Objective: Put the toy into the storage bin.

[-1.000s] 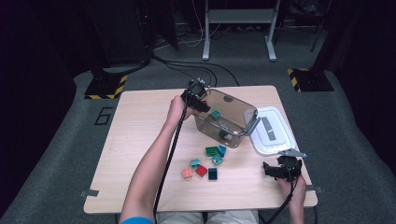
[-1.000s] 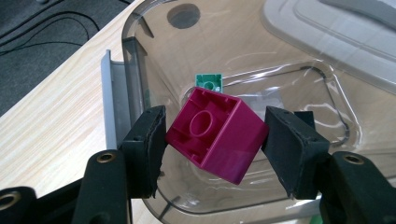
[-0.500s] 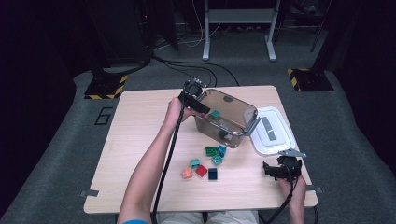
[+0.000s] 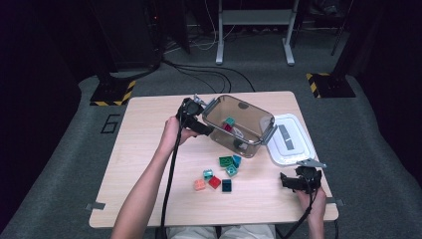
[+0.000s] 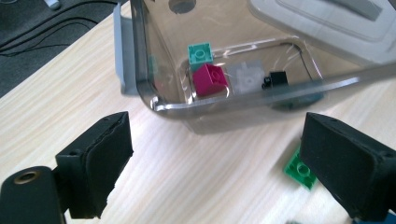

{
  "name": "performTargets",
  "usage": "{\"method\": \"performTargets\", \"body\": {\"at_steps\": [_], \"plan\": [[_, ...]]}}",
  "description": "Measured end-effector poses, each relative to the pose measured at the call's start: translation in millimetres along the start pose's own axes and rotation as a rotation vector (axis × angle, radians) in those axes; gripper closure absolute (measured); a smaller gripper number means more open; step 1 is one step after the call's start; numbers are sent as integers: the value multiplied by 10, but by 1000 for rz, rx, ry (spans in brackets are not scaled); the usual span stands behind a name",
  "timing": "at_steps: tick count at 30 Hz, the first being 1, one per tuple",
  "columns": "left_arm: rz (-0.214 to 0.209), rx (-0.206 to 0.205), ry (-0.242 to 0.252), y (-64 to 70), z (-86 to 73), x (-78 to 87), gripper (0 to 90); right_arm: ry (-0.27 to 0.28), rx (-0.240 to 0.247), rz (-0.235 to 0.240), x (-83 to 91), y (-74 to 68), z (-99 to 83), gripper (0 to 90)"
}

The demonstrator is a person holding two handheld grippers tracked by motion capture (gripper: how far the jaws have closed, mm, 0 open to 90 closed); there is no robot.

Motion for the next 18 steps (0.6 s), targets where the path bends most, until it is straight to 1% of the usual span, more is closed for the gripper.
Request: {"method": "performTargets", "body": {"at_steps": [2,3,4,6,7,8,9,10,11,12,13,14,17,18], "plan": [[5,-5,-1,22,-59,46,73,0,0,0,0,0,0,63],[5,-5,-1,22,-59,46,65,0,0,0,0,0,0,63],[9,-2,-1,40,-124,79,59,0,0,0,0,0,0,63],[9,-2,-1,57,-194,111,52,0,0,0,0,0,0,63],[9,-2,-1,57,-194,111,51,0,0,0,0,0,0,63],[4,0,-4,78,-273,137,49,0,0,0,0,0,0,63],[4,0,-4,78,-273,137,48,0,0,0,0,0,0,63],[0,0,-13,102,-357,153,46,0,0,0,0,0,0,63],[0,0,-13,102,-357,153,41,0,0,0,0,0,0,63],[-6,3,-19,130,-449,160,40,0,0,0,0,0,0,63],[-6,3,-19,130,-449,160,35,0,0,0,0,0,0,63],[-13,5,-29,161,-550,161,31,0,0,0,0,0,0,63],[-18,8,-60,198,-712,146,25,0,0,0,-1,0,0,63],[-20,15,-64,209,-765,144,19,0,0,0,0,0,0,63]]}}
Point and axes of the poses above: each handheld gripper's, and its own axes: x roughly backward along the jaws, z roughly out of its top, y roughly to its right, the point moved 1 cm from there along -x, roughly forward along the jaws, and after that the axes turned 15 degrees about y, right-handed, at the moved point
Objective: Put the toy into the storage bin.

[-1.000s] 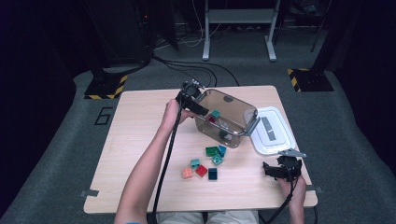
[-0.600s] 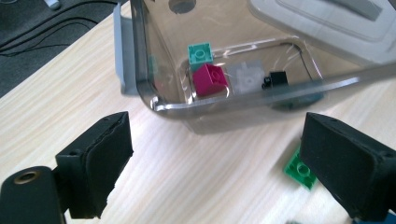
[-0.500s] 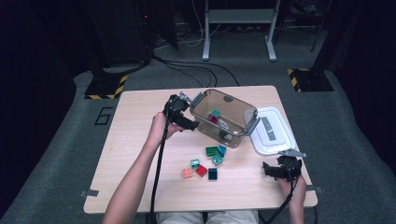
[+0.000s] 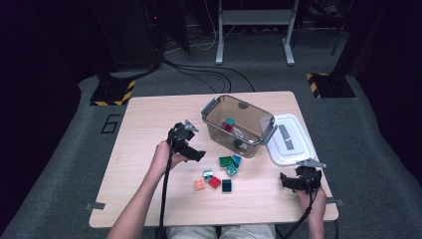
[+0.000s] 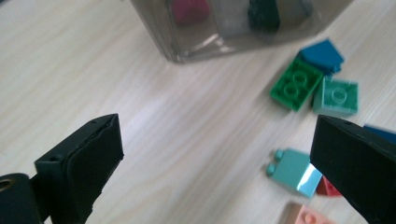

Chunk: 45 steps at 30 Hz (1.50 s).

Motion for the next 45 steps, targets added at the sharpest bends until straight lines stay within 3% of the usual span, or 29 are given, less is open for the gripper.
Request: {"method": "performTargets", "body": {"at_steps": [1,2,8,13,18,27,31,34,35,39,43,45], "plan": [[0,0,0,0,0,0,16,0,0,0,0,0,0,63],[-10,12,-5,19,-107,-5,14,0,1,0,0,0,0,63],[-20,15,-25,113,-386,-13,7,0,1,0,0,0,0,63],[-35,23,-19,205,-527,-2,5,0,2,0,1,0,0,63],[-70,-2,-43,393,-704,-3,7,0,2,-2,0,-1,0,63],[-106,-23,-76,565,-887,-37,12,1,2,-1,0,-1,0,63],[-95,-37,-86,602,-932,-53,85,-1,2,-2,1,-1,0,63],[-90,-47,-93,635,-967,-54,207,0,2,-2,0,-1,0,63],[-89,-47,-92,641,-975,-46,291,-1,2,0,0,0,0,63],[-104,-36,-83,643,-990,-14,417,-1,2,-2,0,-1,0,63],[-126,-17,-39,671,-1036,23,579,-1,6,-1,0,2,-1,63],[-128,-13,-35,668,-1041,25,582,-2,8,0,0,4,0,62]]}}
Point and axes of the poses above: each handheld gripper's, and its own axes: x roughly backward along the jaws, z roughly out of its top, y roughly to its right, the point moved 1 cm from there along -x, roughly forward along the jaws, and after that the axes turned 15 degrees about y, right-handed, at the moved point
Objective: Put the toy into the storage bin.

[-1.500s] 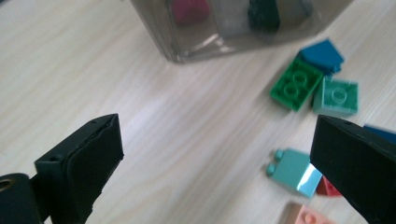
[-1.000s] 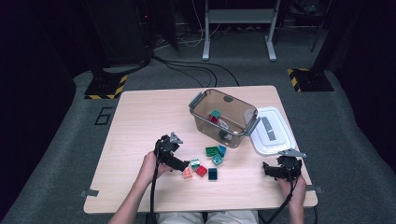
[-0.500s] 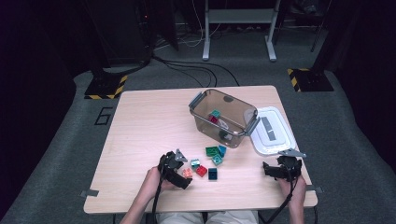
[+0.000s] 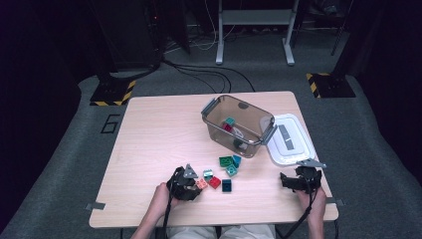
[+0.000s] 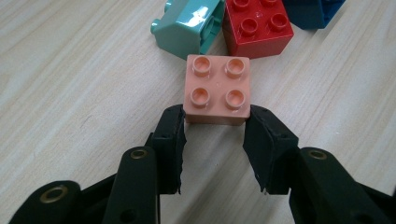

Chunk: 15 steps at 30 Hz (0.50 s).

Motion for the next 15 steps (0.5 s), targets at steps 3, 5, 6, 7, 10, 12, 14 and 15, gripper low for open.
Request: {"method": "performTargets", "body": {"at_steps": [3,5,6,7,10,12,14,15], "plan": [[17,-3,17,16,-16,6,584,0,-1,-2,0,-1,1,62],[15,1,22,12,-27,15,586,0,-1,-2,-1,-1,1,62],[15,1,22,12,-27,15,586,0,-1,-2,-1,-1,1,62],[14,9,26,12,-40,22,587,0,-1,-2,-1,-1,1,62],[10,10,26,5,-38,45,587,0,-1,-2,-1,-1,1,62],[11,11,33,2,-35,51,587,-1,-1,-2,0,-1,1,62],[13,14,38,-21,-11,83,587,0,-1,-2,0,-1,1,62],[15,14,41,-30,-2,89,587,0,-1,-2,0,-1,1,62]]}}
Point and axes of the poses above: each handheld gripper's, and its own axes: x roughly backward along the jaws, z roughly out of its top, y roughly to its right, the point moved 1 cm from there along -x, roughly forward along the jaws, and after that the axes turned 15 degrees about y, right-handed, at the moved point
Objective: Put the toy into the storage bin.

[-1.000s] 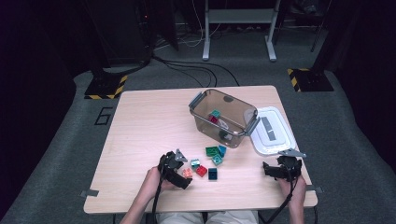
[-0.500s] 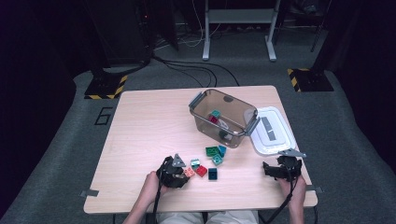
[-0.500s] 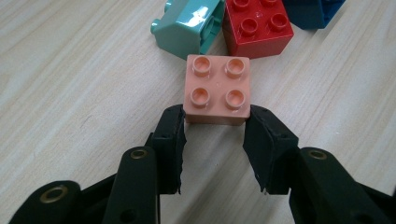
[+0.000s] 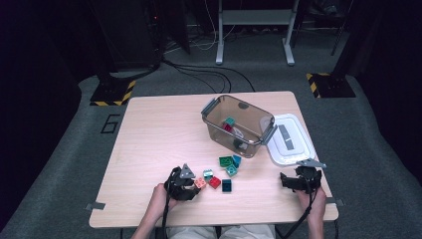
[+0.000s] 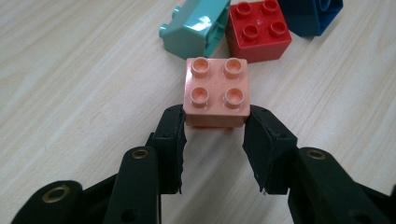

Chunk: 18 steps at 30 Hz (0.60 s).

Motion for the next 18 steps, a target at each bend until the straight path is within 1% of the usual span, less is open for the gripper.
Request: {"method": "performTargets", "body": {"at_steps": [9,11,15,18], "plan": [[4,-4,6,-53,80,56,587,0,2,0,0,0,0,62],[18,-16,23,-86,124,85,587,0,2,0,0,1,0,62],[23,-20,20,-115,176,108,587,0,1,0,0,0,0,62],[24,-27,18,-153,251,122,588,0,0,-1,0,0,0,62]]}}
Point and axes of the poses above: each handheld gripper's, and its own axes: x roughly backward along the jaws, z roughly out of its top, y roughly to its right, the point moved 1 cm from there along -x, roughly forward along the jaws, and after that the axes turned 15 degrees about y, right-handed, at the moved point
